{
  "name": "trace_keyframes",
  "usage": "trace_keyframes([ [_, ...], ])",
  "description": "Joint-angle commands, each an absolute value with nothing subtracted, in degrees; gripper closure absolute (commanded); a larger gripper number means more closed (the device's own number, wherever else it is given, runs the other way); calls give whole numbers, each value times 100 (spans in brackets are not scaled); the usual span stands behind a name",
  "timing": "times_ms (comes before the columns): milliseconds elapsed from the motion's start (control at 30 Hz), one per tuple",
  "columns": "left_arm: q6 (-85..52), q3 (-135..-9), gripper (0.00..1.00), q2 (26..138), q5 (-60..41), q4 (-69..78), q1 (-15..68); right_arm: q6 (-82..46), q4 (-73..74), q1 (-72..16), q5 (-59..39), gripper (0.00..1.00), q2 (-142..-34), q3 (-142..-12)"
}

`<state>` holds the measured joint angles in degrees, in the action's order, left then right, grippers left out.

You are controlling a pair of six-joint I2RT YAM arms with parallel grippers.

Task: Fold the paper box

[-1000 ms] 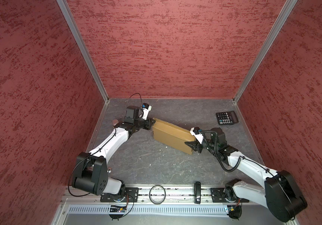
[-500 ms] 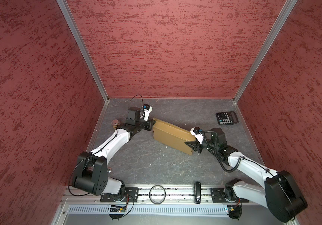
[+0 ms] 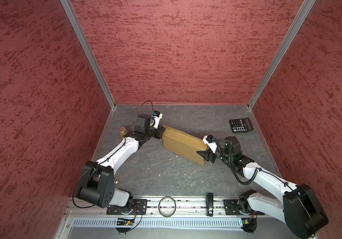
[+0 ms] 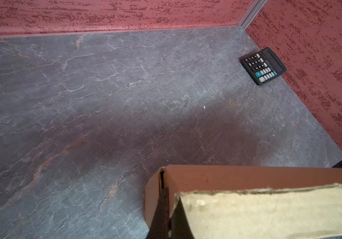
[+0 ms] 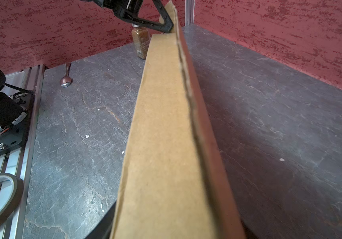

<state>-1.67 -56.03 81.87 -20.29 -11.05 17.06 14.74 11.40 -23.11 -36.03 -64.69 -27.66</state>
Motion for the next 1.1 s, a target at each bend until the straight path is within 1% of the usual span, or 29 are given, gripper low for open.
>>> trace_keyframes([
  [0,-199,-5477,96,8245,-1803,-1095,1752,1439,1248,-2347,-3569,41,-6350,-2724],
  [433,-225,-5467,99,8305,-1609,-1048,1819,1413,1036,-2347,-3444,36,-6176,-2685],
  [1067,-236,-5545,100,8345,-1363,-1089,1974,977,993,-2347,-3070,33,-5313,-2300],
])
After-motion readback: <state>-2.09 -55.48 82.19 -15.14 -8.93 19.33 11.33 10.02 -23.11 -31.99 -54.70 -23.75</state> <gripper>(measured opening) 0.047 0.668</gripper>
